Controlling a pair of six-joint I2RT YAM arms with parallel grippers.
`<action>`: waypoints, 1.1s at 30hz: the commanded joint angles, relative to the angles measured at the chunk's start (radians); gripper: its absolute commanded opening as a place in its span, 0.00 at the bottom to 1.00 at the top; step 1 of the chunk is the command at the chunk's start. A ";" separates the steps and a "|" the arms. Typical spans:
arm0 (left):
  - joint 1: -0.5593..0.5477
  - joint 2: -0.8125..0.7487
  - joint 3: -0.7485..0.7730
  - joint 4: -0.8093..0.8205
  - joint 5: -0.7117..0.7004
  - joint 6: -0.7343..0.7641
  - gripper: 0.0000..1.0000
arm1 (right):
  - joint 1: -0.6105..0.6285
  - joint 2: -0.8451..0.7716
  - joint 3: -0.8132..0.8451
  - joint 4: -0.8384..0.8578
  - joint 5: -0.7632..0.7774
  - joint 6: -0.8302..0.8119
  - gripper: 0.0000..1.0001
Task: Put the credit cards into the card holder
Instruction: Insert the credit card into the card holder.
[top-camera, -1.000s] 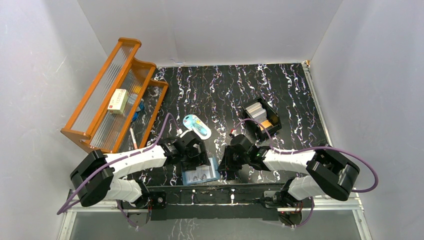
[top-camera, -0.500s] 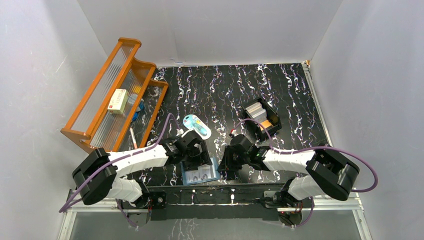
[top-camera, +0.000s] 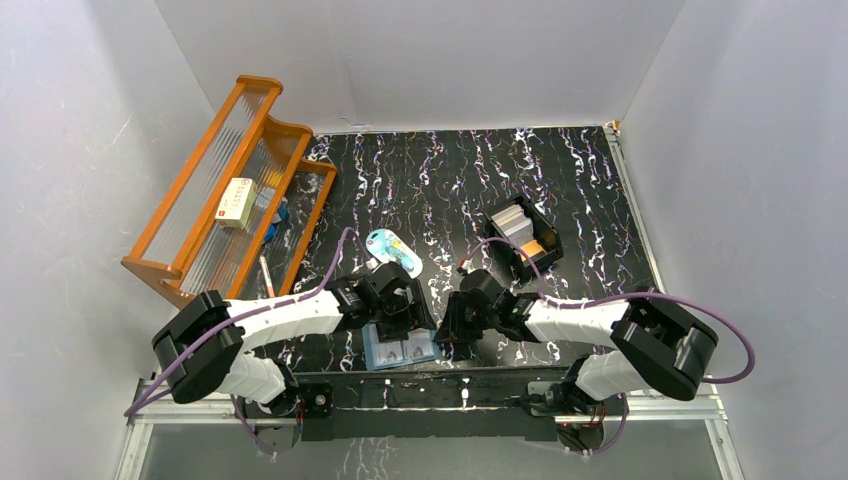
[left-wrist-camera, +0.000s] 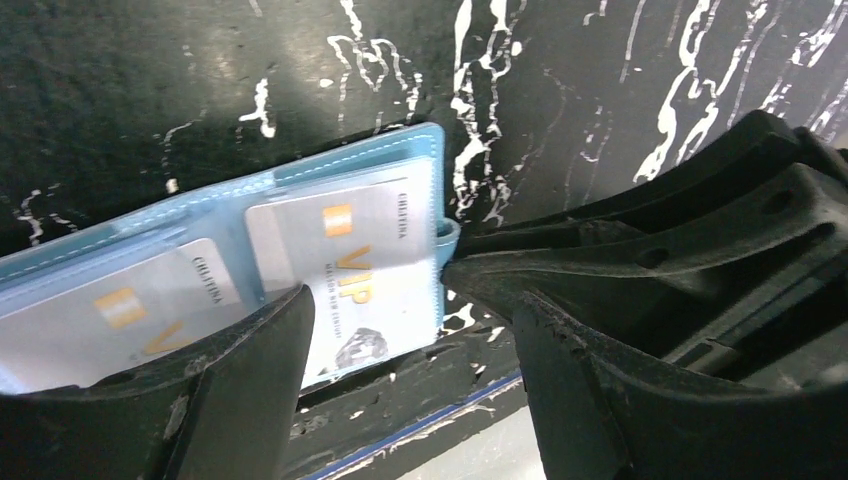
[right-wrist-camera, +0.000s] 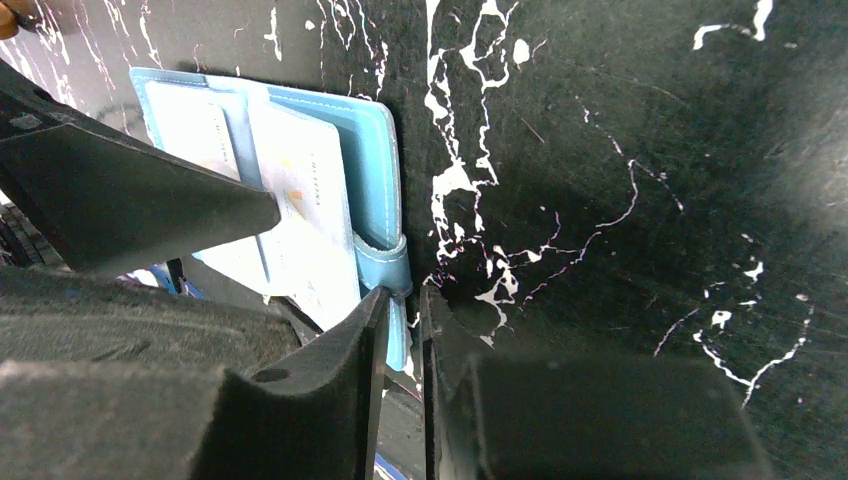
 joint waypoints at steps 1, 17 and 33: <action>-0.011 -0.001 -0.006 0.069 0.023 -0.011 0.72 | 0.012 0.010 0.015 0.017 0.017 0.011 0.26; -0.012 -0.043 0.062 -0.159 -0.071 0.016 0.72 | 0.015 -0.052 0.011 -0.037 0.075 0.013 0.25; -0.016 0.078 0.093 -0.145 -0.039 0.021 0.73 | 0.014 -0.057 0.009 -0.034 0.074 0.015 0.25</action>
